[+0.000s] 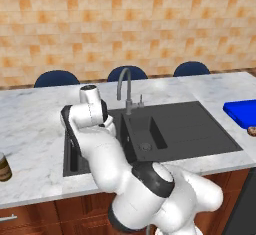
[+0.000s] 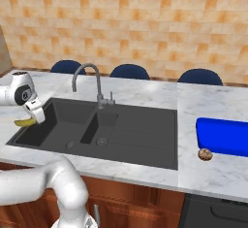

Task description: Pick up all produce items and place them in the sink. Turn on the sink faucet to wash them. Then turn the sink off and put them in the tray.

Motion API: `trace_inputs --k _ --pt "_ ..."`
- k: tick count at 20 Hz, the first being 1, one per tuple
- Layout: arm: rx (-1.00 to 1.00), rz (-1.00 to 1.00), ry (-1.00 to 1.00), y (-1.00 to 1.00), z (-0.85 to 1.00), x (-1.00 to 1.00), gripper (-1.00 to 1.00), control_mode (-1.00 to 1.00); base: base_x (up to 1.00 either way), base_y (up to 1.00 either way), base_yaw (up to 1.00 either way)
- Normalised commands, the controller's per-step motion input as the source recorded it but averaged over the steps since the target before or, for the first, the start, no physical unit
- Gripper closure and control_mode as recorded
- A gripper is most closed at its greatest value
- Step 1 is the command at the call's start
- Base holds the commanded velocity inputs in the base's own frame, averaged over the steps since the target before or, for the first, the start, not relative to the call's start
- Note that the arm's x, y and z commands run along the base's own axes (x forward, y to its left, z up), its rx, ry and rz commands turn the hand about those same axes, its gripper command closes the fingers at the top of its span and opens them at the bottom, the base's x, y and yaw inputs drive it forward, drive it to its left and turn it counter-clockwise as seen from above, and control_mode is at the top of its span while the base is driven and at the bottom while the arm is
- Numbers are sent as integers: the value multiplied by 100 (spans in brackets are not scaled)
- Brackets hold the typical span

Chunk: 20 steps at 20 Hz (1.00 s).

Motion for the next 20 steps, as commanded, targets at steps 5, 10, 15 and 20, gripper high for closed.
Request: trace_inputs --k 5,10,15,20 --pt "0 0 0 -63 0 11 100 -100 0 0 0" --pt "0 0 0 -45 -3 28 100 -100 0 0 0" --pt "0 0 0 -23 -13 43 100 -100 0 0 0" --pt "0 0 0 -5 -16 31 100 -100 0 0 0"
